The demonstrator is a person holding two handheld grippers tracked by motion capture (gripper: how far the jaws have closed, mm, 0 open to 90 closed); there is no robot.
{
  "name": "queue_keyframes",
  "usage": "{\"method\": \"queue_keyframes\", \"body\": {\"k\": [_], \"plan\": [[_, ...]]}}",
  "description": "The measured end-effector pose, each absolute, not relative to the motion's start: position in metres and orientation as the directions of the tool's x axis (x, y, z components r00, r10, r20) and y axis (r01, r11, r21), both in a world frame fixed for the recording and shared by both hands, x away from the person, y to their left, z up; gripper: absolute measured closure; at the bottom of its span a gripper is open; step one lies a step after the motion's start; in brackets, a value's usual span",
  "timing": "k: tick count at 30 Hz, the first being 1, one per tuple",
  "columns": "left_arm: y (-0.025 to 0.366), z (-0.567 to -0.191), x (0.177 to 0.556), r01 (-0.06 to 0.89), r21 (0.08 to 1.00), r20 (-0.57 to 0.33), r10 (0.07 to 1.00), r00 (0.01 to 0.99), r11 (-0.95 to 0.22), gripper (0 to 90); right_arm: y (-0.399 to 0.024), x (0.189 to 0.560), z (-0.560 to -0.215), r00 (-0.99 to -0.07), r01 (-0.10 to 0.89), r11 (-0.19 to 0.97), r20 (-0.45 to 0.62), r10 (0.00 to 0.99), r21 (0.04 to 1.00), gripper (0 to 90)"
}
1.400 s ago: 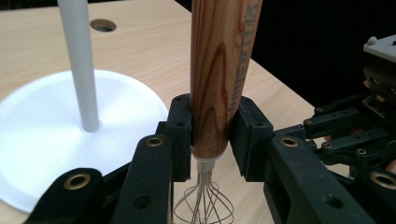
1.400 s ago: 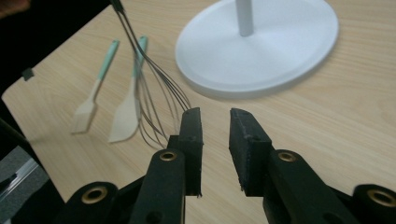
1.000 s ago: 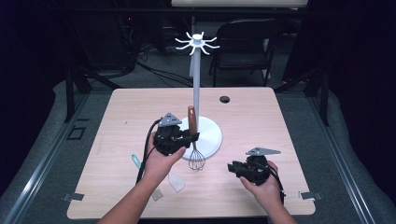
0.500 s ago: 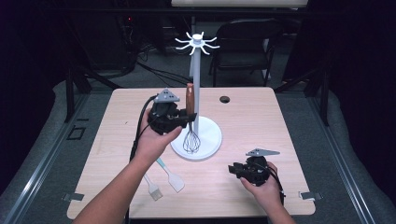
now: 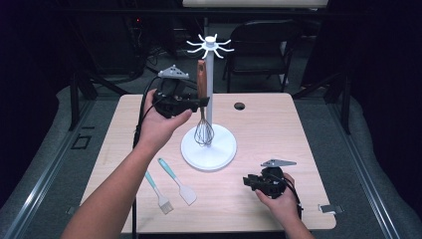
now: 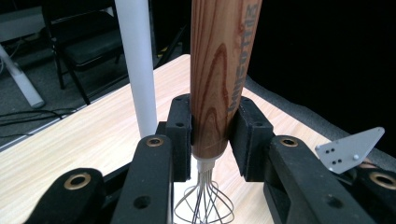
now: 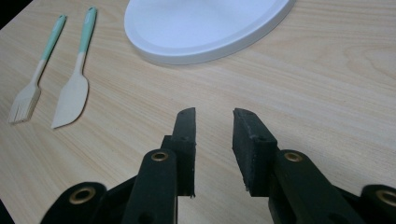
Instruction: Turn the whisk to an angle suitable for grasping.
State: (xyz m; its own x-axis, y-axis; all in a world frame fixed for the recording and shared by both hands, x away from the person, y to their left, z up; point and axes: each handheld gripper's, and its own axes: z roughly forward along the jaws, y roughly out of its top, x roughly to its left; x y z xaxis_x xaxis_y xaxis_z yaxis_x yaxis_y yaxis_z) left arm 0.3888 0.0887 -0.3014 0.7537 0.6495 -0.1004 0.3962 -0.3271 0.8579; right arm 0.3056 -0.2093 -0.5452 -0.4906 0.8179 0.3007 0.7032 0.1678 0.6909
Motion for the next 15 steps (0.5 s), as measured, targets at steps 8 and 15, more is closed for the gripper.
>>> {"method": "queue_keyframes", "body": {"k": [8,15], "plan": [[0.087,-0.292,0.403,0.409,0.856,-0.111,0.66,0.743,-0.317,70.5,-0.207,0.306,-0.547,-0.493,0.705,0.172,0.302,0.816,0.688,70.2],[0.086,-0.297,0.413,0.426,0.845,-0.118,0.664,0.738,-0.324,70.5,-0.208,0.306,-0.547,-0.494,0.705,0.173,0.301,0.815,0.688,70.2]]}}
